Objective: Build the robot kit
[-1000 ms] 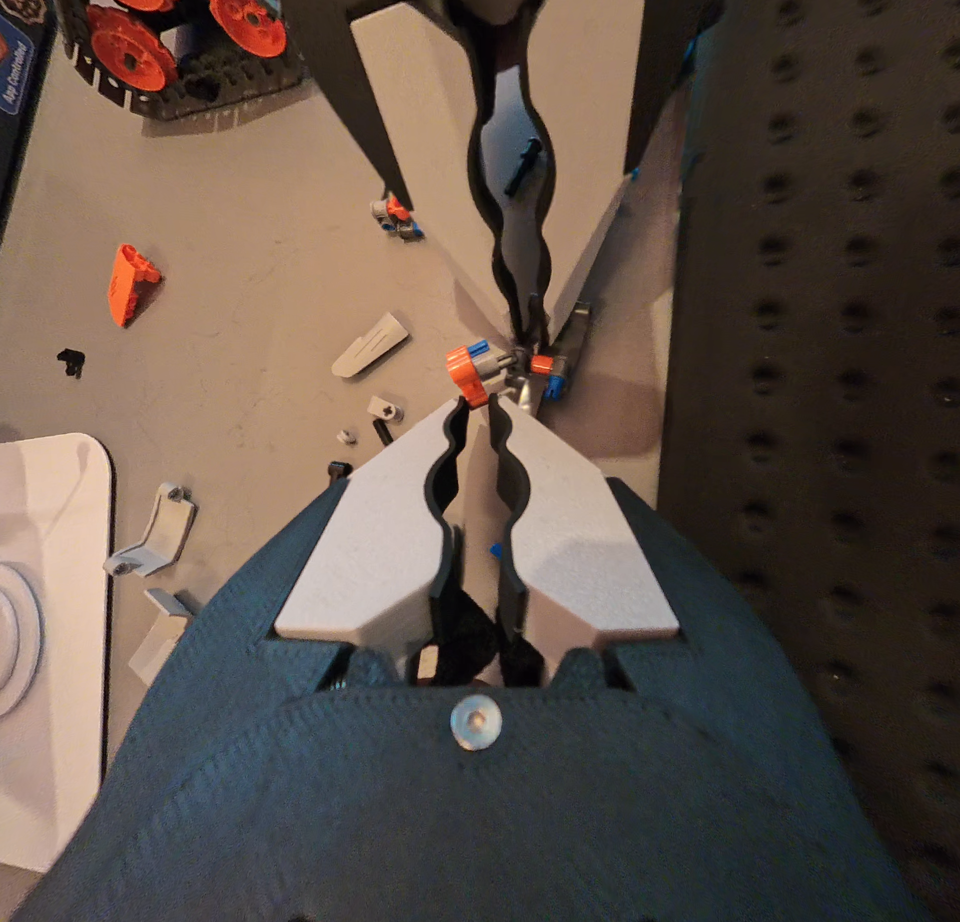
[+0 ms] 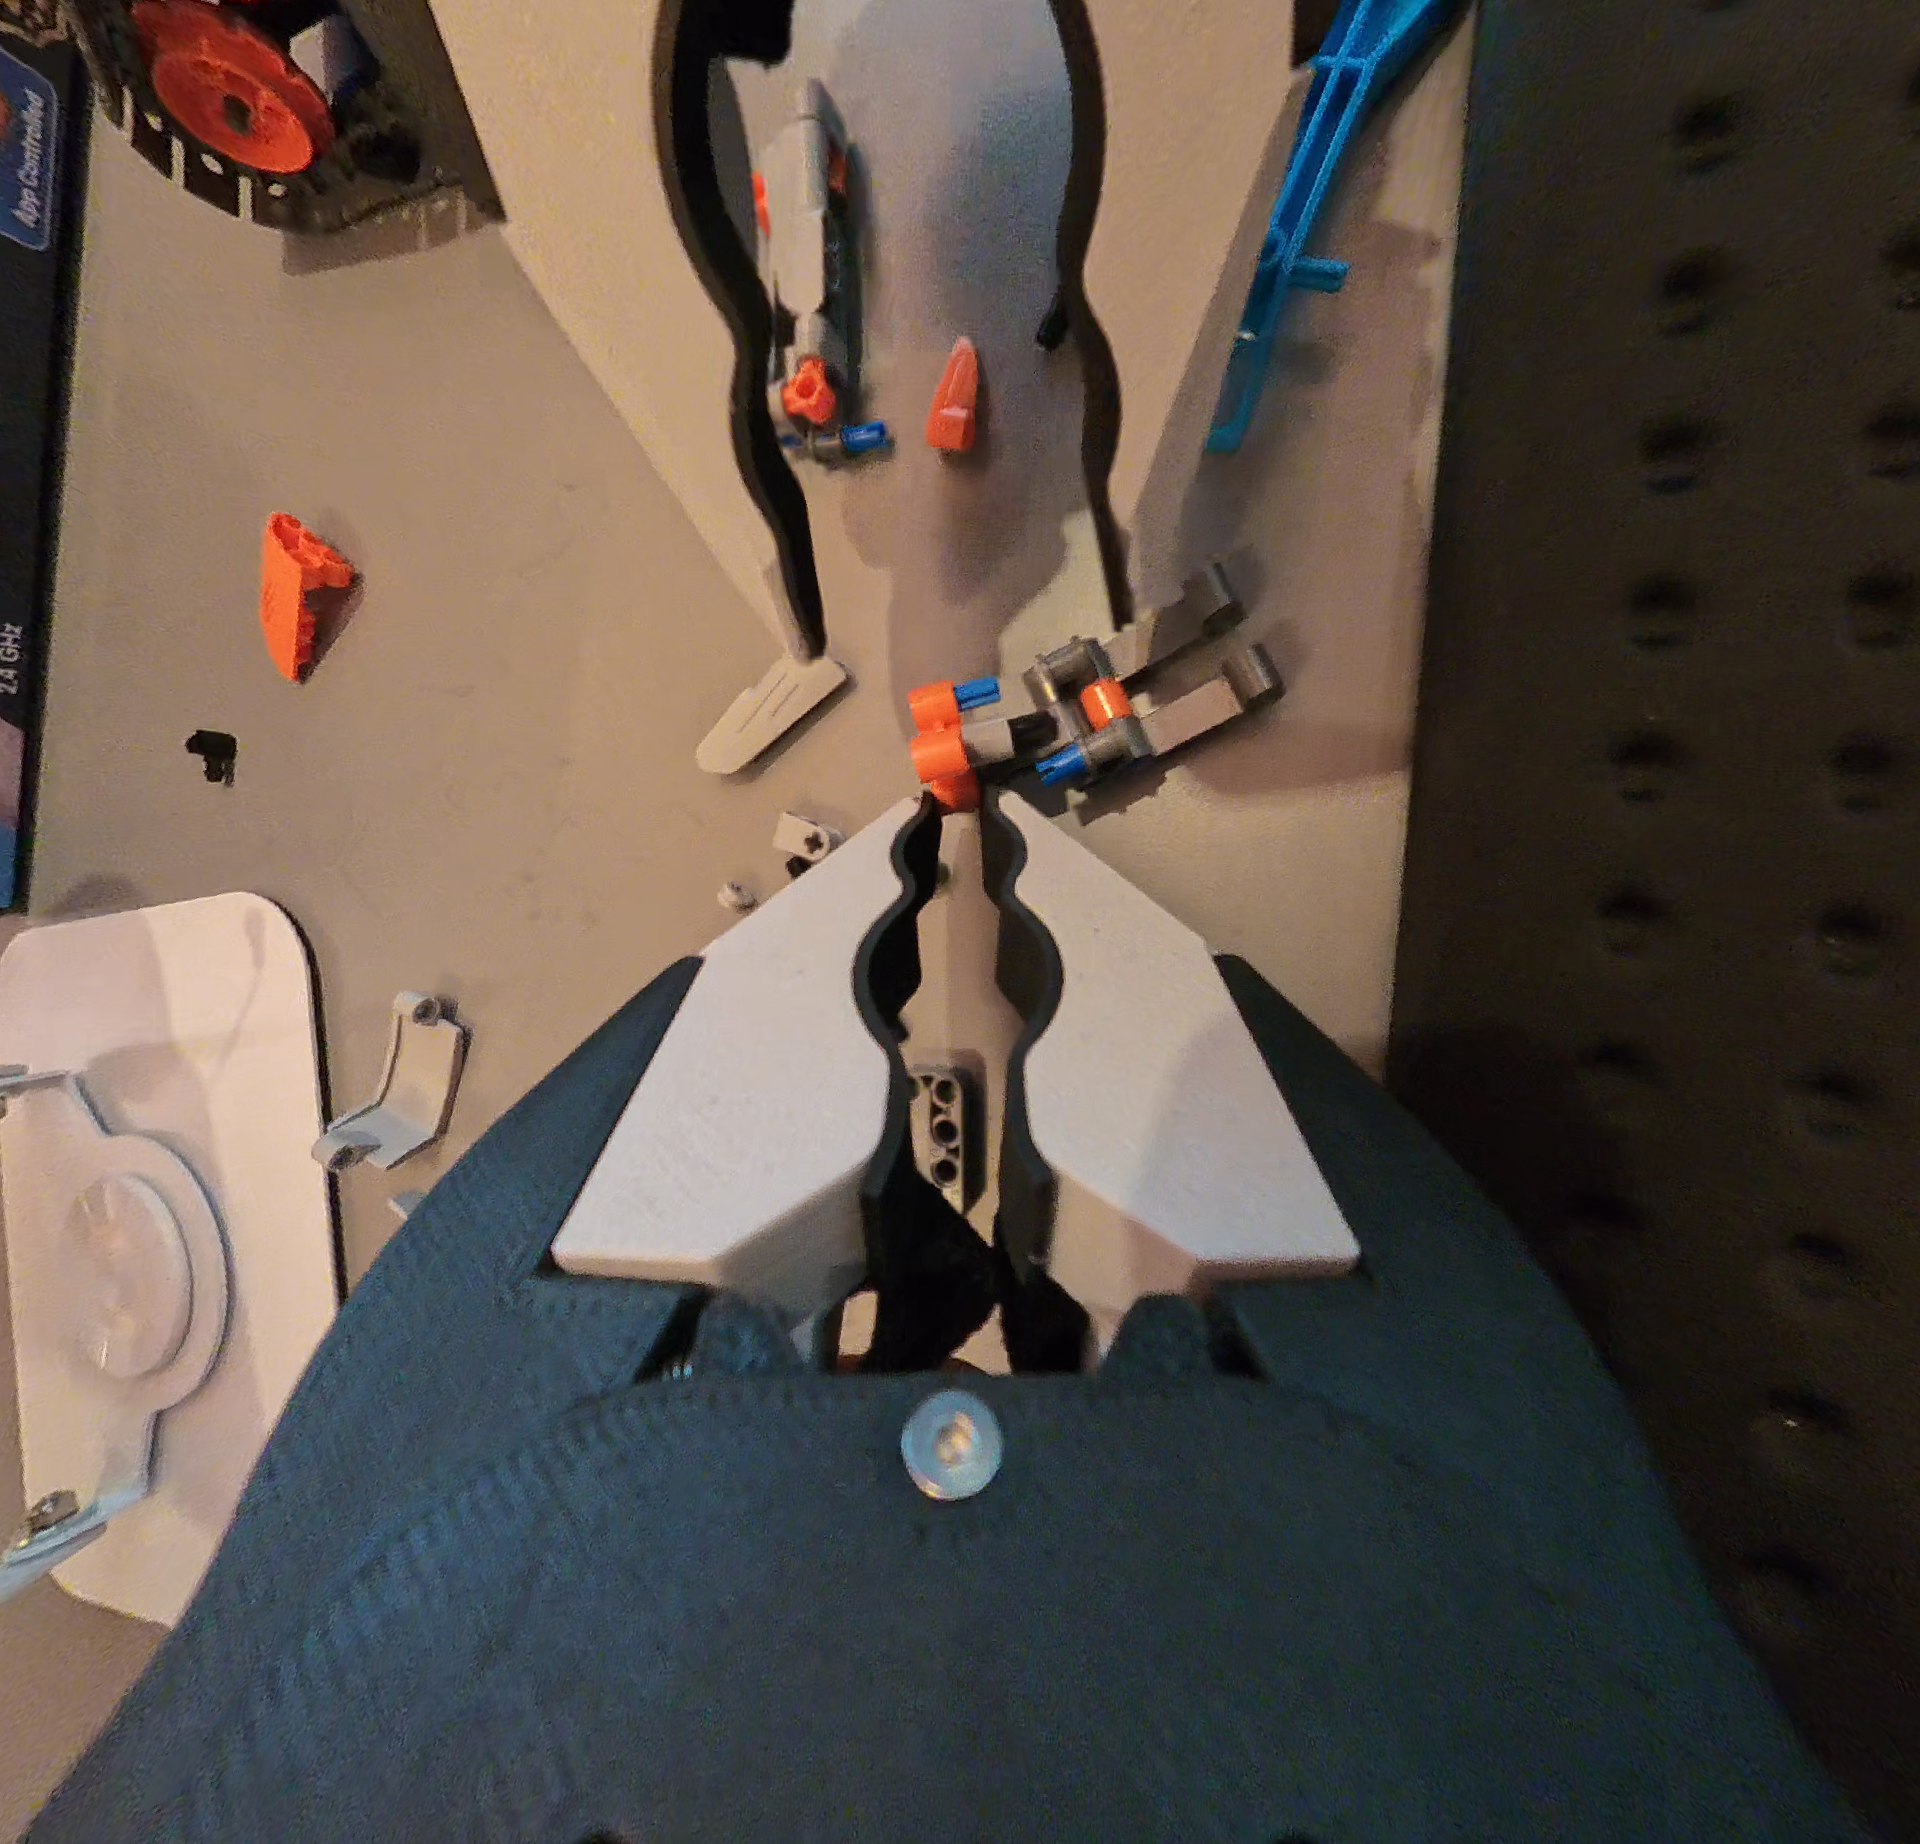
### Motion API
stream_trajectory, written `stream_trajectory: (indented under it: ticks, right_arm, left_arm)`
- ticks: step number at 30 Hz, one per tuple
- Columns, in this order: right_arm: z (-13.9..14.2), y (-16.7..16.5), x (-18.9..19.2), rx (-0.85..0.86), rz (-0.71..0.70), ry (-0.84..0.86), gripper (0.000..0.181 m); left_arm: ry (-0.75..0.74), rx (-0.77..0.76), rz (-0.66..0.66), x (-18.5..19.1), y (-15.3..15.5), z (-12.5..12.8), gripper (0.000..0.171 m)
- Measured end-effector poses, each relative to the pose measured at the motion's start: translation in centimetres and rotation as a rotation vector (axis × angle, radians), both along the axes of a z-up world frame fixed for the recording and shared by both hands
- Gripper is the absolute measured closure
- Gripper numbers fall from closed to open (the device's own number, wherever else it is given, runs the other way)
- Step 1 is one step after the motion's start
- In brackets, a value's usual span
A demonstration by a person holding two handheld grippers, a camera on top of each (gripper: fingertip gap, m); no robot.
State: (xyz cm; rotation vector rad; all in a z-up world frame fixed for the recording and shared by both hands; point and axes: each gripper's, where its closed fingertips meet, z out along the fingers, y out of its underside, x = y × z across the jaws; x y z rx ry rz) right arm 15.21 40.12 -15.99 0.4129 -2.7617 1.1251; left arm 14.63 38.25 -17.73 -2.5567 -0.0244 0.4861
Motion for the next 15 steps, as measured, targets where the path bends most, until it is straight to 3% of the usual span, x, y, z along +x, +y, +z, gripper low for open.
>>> stream_trajectory:
  ticks: [6, 15]
  right_arm:
    - [-1.1, -0.6, 0.6, 0.032, 0.146, 0.009, 0.144]
    - [-1.5, -0.8, 1.1, 0.005, 0.181, -0.01, 0.155]
  left_arm:
    - [-0.041, -0.015, -0.002, 0.5, 0.2, 0.0, 0.166]
    - [-0.054, -0.027, 0.003, 0.8, 0.1, -0.1, 0.166]
